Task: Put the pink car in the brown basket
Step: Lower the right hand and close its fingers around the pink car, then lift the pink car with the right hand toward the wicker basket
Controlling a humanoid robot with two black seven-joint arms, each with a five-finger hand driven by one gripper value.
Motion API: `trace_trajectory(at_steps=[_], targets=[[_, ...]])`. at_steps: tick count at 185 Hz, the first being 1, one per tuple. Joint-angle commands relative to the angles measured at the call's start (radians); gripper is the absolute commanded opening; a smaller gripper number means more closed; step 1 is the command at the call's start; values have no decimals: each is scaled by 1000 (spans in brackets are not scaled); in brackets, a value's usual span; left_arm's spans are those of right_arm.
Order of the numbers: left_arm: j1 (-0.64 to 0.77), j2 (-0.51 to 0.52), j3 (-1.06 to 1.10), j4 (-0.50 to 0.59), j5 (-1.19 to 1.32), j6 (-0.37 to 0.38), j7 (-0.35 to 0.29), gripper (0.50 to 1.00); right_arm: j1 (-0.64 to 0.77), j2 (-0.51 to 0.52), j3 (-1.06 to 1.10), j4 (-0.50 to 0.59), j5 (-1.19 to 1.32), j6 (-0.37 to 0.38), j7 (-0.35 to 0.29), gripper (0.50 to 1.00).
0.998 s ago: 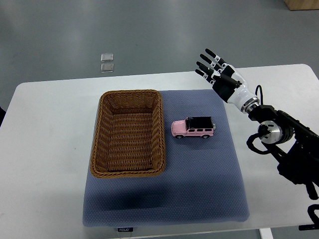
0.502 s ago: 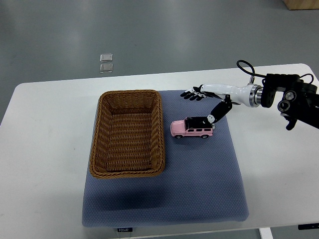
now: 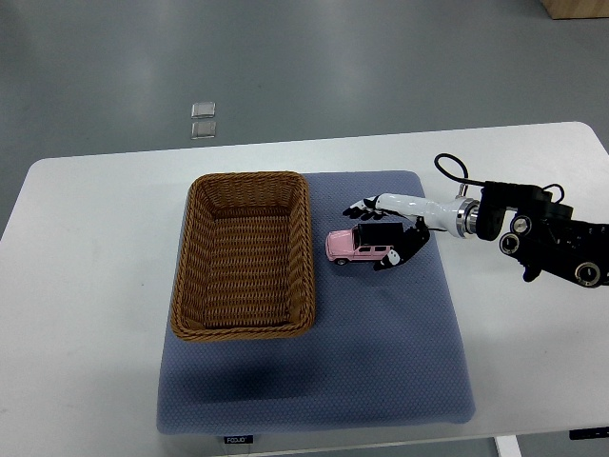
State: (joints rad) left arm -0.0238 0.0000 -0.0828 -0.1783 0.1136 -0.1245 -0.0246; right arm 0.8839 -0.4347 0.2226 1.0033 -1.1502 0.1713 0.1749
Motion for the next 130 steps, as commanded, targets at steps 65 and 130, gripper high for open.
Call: trace_trajectory(at_steps=[65, 130], targets=[[-1, 0, -2, 0, 0, 0, 0, 1000, -14, 19, -39, -28, -28, -70, 20, 500], [1, 0, -2, 6, 0, 0, 0, 1000, 55, -67, -32, 29, -11, -61, 48, 500]])
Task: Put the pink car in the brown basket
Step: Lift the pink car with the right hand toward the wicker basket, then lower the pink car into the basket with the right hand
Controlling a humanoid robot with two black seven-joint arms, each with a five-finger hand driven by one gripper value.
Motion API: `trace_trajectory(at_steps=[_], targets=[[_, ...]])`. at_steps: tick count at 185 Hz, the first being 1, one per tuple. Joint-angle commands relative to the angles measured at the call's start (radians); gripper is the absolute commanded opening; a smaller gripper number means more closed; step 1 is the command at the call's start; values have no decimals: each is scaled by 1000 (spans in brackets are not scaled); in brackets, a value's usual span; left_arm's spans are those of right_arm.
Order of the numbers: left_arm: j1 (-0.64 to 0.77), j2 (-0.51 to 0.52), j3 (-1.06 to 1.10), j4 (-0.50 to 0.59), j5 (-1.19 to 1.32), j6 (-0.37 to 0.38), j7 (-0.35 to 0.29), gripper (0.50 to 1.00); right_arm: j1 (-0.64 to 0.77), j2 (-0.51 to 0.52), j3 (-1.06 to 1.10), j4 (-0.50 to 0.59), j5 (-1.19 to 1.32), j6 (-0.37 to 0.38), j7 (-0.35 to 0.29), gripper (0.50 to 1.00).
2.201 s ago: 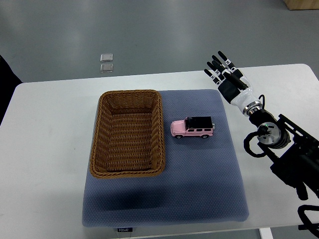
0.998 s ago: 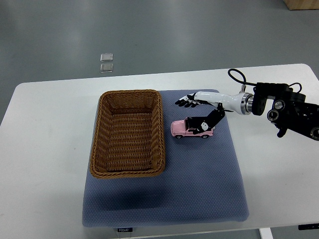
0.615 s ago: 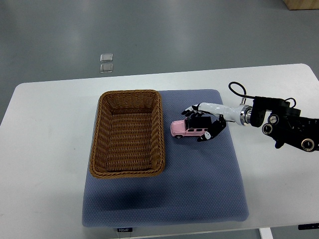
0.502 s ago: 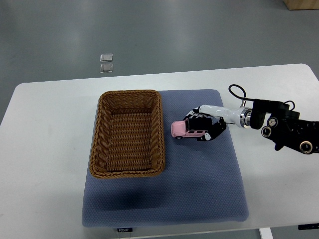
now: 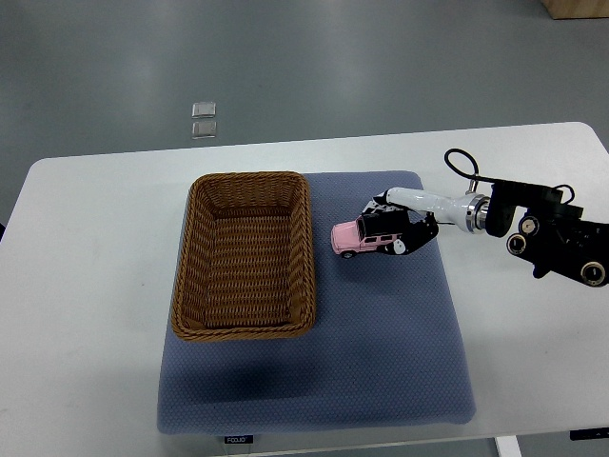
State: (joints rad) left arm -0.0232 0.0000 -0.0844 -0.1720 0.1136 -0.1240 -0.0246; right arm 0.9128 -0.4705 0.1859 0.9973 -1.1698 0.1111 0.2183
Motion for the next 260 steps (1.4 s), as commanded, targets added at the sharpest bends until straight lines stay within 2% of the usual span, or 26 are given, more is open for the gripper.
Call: trace_trajectory(at_steps=[1, 42, 73, 100, 125, 139, 210, 260], targets=[[0, 0, 0, 0, 0, 0, 0, 1000, 26, -31, 4, 35, 9, -1, 4, 500], [0, 0, 0, -1, 0, 0, 0, 1000, 106, -71, 9, 66, 22, 10, 6, 500], [0, 0, 0, -3, 0, 0, 0, 1000, 193, -45, 6, 66, 81, 35, 4, 500], [0, 0, 0, -6, 0, 0, 0, 1000, 256, 59, -16, 43, 153, 56, 3, 500], [0, 0, 0, -6, 0, 0, -1, 1000, 299, 185, -86, -46, 153, 55, 3, 500], [0, 0, 0, -6, 0, 0, -1, 1000, 299, 217, -108, -65, 150, 51, 3, 500], [0, 0, 2, -8, 0, 0, -1, 1000, 281, 236, -114, -65, 153, 41, 4, 500], [0, 0, 3, -9, 0, 0, -1, 1000, 224, 328, -114, -103, 150, -31, 6, 500]])
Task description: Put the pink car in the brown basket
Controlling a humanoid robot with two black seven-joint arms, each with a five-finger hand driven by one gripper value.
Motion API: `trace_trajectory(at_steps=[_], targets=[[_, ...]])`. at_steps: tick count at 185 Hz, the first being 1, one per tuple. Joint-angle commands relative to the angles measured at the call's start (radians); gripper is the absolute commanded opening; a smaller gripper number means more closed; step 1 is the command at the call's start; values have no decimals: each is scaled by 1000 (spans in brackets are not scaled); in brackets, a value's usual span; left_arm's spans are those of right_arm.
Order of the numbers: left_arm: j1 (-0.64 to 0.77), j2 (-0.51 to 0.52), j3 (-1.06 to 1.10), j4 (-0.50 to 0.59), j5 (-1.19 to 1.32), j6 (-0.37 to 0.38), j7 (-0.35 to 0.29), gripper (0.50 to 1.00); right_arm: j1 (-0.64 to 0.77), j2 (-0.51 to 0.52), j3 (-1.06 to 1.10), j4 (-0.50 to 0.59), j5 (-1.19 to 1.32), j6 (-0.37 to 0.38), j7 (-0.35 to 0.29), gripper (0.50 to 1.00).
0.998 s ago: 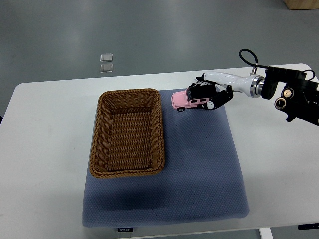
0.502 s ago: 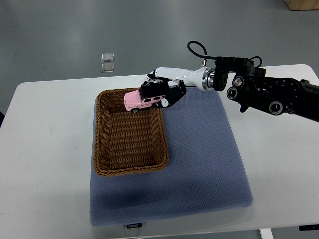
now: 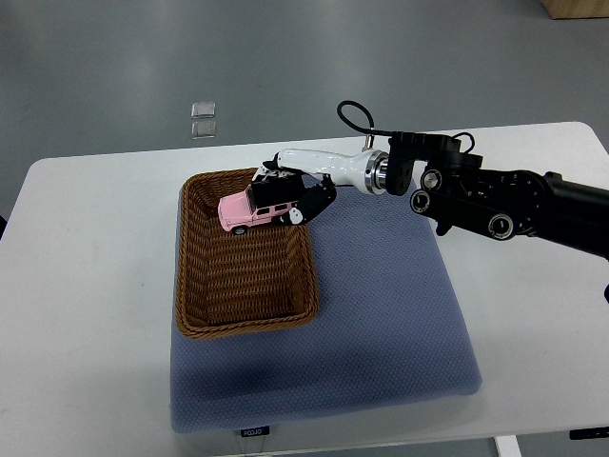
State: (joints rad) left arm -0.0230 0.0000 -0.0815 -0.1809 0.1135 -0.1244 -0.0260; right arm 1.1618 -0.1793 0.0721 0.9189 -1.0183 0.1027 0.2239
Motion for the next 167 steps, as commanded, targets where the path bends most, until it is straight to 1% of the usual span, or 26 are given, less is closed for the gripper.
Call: trace_trajectory(at_steps=[1, 45, 95, 96, 97, 98, 99, 100, 101, 102, 103, 104, 105, 106, 107, 108, 109, 112, 113, 114, 119, 120, 130, 141, 151, 167], targets=[[0, 0, 0, 0, 0, 0, 0, 1000, -28, 41, 0, -28, -3, -24, 0, 500], [0, 0, 0, 0, 0, 0, 1, 1000, -80, 112, -3, -101, -16, -57, 0, 500], [0, 0, 2, 0, 0, 0, 1, 1000, -119, 129, -2, -112, -25, -84, 2, 500], [0, 0, 2, 0, 0, 0, 1, 1000, -120, 132, -2, -112, -25, -84, 2, 517], [0, 0, 2, 0, 0, 0, 1, 1000, -120, 132, -2, -112, -25, -84, 2, 517], [0, 0, 2, 0, 0, 0, 1, 1000, -120, 135, 0, -111, -25, -84, 2, 541], [0, 0, 2, 0, 0, 0, 1, 1000, -120, 135, 0, -110, -25, -84, 2, 541], [0, 0, 0, 0, 0, 0, 0, 1000, -120, 138, -2, -110, -25, -84, 2, 574], [0, 0, 0, 0, 0, 0, 0, 1000, -120, 138, -2, -110, -25, -84, 2, 574], [0, 0, 2, 0, 0, 0, 1, 1000, -122, 141, 0, -110, -23, -84, 2, 604], [0, 0, 2, 0, 0, 0, 1, 1000, -122, 141, 0, -110, -23, -84, 2, 605], [0, 0, 2, 0, 0, 0, 1, 1000, -122, 144, 0, -110, -23, -84, 2, 635], [0, 0, 2, 0, 0, 0, 1, 1000, -122, 144, 0, -110, -23, -84, 2, 635], [0, 0, 0, 0, 0, 0, 1, 1000, -122, 145, 0, -110, -23, -84, 2, 664], [0, 0, 0, 0, 0, 0, 1, 1000, -122, 146, 0, -110, -23, -84, 2, 664], [0, 0, 2, 0, 0, 0, 1, 1000, -122, 147, 0, -110, -23, -84, 2, 690], [0, 0, 2, 0, 0, 0, 1, 1000, -122, 147, 0, -110, -23, -84, 2, 690], [0, 0, 2, 0, 0, 0, 1, 1000, -122, 150, 0, -110, -25, -84, 2, 731], [0, 0, 2, 0, 0, 0, 1, 1000, -122, 150, 0, -110, -25, -84, 2, 731], [0, 0, 2, 0, 0, 0, 1, 1000, -123, 150, 0, -110, -25, -84, 2, 750], [0, 0, 2, 0, 0, 0, 1, 1000, -125, 152, 0, -110, -23, -84, 2, 782], [0, 0, 2, 0, 0, 0, 1, 1000, -126, 152, 0, -110, -23, -86, 2, 799], [0, 0, 0, 0, 0, 0, 1, 1000, -131, 152, 3, -110, -23, -86, 2, 860], [0, 0, 0, 1, 0, 0, 0, 1000, -131, 152, 8, -110, -23, -84, 2, 901], [0, 0, -1, 1, 0, 0, 1, 1000, -131, 152, 14, -110, -22, -84, 2, 913], [0, 0, -1, 1, 0, 0, 1, 1000, -126, 144, 23, -110, -9, -86, 2, 913]])
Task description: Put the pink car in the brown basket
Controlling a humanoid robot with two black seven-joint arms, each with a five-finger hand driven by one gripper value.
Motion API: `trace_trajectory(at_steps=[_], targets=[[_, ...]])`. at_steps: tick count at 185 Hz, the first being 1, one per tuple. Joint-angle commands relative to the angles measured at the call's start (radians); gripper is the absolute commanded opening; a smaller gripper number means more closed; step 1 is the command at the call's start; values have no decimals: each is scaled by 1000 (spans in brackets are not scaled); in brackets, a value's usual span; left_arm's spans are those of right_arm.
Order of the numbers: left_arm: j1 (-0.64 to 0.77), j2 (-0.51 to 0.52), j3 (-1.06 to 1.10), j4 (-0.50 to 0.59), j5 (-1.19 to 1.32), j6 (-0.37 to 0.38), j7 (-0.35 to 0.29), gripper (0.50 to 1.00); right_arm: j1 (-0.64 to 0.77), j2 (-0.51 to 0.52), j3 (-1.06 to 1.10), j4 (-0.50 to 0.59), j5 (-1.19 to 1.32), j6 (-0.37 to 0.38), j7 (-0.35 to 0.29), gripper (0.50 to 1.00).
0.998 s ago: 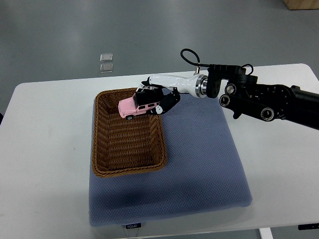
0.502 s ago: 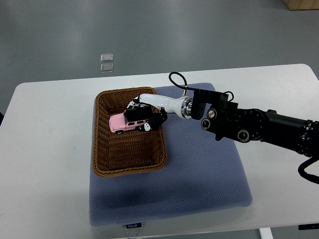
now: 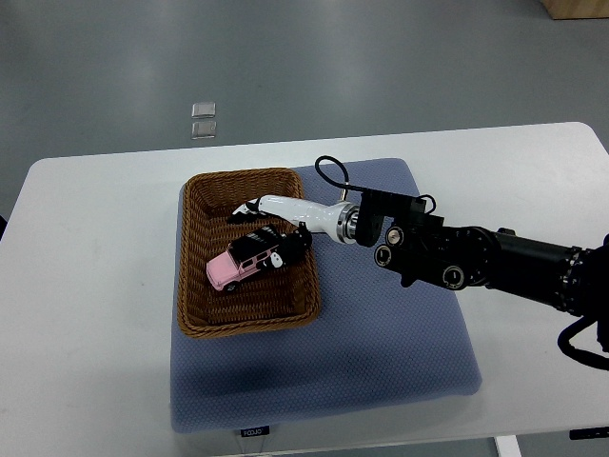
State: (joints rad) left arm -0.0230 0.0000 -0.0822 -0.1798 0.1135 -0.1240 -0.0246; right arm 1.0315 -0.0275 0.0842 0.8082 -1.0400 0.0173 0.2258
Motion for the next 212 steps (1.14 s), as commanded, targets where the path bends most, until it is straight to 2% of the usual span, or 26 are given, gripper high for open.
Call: trace_trajectory(at_steps=[1, 36, 66, 95, 112, 123, 141, 157, 212], targets=[[0, 0, -1, 0, 0, 0, 0, 1000, 4, -8, 11, 0, 12, 0, 0, 913], [0, 0, -1, 0, 0, 0, 0, 1000, -10, -38, 250, 2, 35, 7, 1, 913], [0, 0, 1, -1, 0, 0, 0, 1000, -131, -81, 514, 8, 170, 12, 3, 913], [0, 0, 1, -1, 0, 0, 0, 1000, -240, -86, 727, 11, 302, 13, 70, 913], [0, 0, 2, -3, 0, 0, 0, 1000, -303, -84, 847, 11, 419, 52, 81, 913], [0, 0, 2, -1, 2, 0, 0, 1000, -344, -84, 914, 11, 518, 121, 81, 913], [0, 0, 2, -3, 0, 0, 0, 1000, -398, -84, 957, 6, 689, 231, 82, 915], [0, 0, 2, -3, 2, 0, 0, 1000, -436, -84, 960, -3, 765, 279, 84, 915], [0, 0, 4, -3, 2, -2, 0, 1000, -481, -80, 959, -6, 782, 286, 86, 915]])
